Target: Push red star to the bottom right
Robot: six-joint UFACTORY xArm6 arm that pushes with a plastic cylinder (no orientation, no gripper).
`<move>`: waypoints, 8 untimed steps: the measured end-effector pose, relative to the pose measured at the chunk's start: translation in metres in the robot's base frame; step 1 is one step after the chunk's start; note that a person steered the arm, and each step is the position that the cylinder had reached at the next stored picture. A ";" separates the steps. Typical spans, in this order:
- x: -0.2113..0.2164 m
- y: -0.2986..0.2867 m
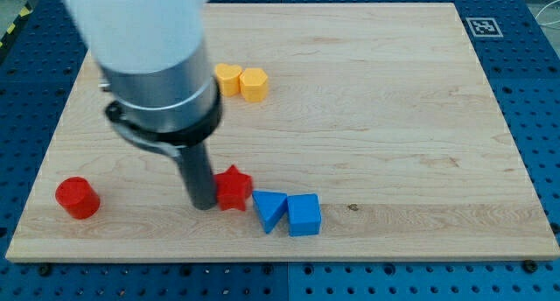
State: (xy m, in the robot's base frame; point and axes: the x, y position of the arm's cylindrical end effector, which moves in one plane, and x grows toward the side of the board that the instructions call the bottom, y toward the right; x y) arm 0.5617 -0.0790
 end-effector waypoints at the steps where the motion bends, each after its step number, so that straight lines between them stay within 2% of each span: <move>1: -0.007 0.035; 2: -0.033 0.070; 6: -0.087 0.228; 8: -0.060 0.262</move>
State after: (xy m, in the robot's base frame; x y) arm 0.5016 0.1833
